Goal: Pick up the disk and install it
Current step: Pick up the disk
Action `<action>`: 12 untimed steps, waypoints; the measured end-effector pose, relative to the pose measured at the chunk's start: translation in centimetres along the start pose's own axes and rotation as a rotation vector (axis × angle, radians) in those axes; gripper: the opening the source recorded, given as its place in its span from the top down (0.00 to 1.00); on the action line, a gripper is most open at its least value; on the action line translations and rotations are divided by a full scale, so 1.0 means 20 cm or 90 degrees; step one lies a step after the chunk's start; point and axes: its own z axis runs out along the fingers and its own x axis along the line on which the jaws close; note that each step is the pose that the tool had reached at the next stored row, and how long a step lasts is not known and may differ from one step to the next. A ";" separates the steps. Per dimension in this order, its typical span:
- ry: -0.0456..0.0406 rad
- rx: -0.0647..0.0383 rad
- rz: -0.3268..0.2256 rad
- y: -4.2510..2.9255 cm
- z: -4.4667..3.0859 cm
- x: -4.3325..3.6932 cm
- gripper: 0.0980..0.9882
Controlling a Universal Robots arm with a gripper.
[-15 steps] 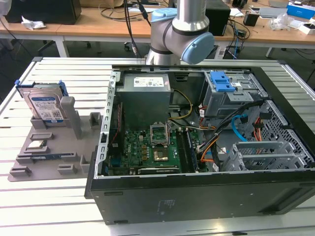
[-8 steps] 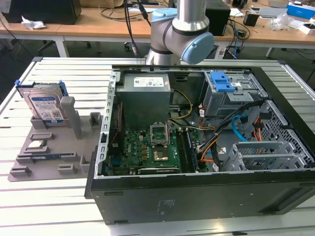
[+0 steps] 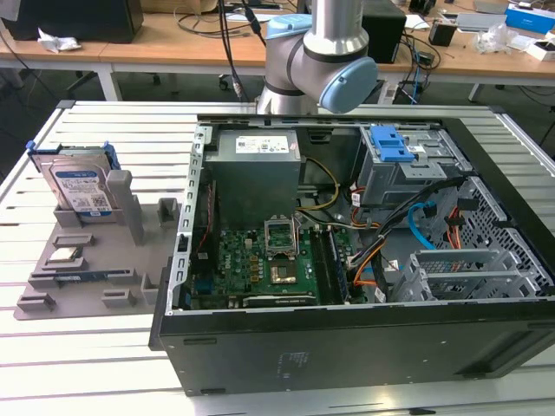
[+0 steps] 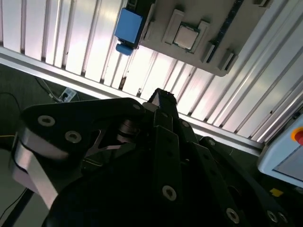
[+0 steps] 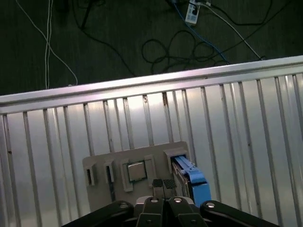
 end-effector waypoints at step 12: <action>0.0008 0.000 -0.019 0.000 0.000 0.000 0.98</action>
